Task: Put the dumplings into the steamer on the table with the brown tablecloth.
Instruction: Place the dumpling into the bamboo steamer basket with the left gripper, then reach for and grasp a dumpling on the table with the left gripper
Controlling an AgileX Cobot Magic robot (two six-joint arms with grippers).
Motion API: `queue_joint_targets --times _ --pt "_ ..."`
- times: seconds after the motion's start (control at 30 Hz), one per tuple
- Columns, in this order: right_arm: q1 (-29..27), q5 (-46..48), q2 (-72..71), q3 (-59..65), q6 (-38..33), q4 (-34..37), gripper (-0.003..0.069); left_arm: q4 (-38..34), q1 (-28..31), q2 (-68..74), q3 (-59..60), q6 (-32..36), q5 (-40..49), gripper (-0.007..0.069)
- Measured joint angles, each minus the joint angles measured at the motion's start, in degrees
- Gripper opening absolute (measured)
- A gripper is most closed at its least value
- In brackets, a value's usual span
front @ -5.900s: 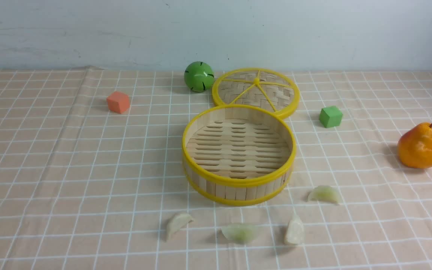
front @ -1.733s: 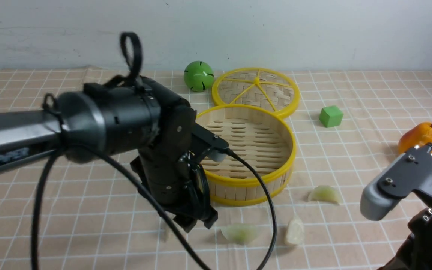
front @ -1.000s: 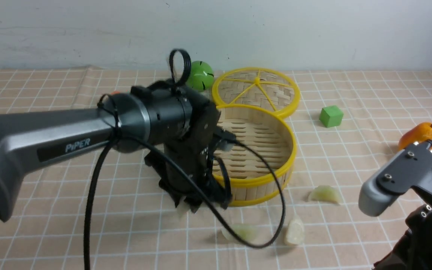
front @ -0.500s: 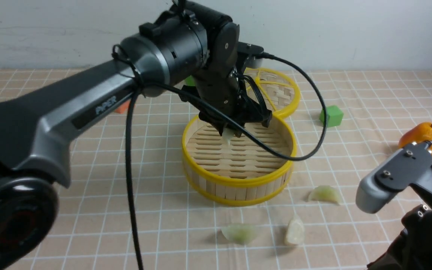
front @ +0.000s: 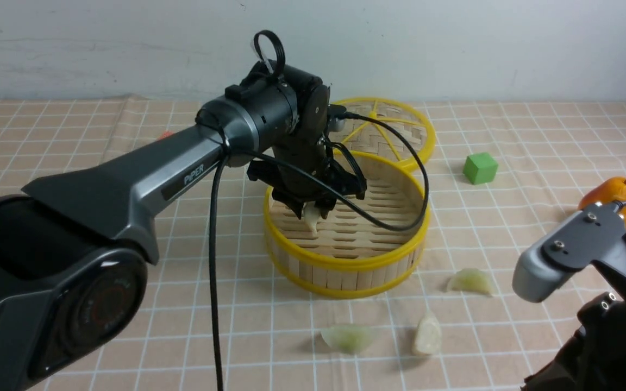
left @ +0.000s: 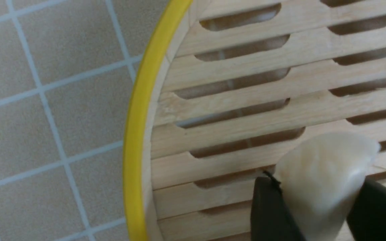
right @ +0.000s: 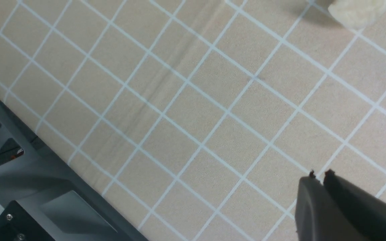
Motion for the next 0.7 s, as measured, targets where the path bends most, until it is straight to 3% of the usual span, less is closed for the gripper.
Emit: queue_joint_targets --times 0.1,0.23,0.43,0.7 --pt "0.00 0.16 0.00 -0.07 0.00 0.00 0.0043 0.00 0.00 -0.99 0.00 1.23 2.47 0.0477" --pt "0.00 2.38 0.00 -2.90 0.00 -1.09 0.0050 -1.12 -0.22 -5.00 0.00 6.45 9.57 0.0541" --pt "0.06 3.02 -1.26 -8.41 0.00 -5.79 0.0057 -9.41 -2.02 -13.08 1.63 15.00 12.34 0.0533" --pt "0.06 3.77 -6.63 -9.71 0.06 -11.14 0.0067 -11.80 -14.48 -25.63 15.71 33.41 12.92 0.0491"
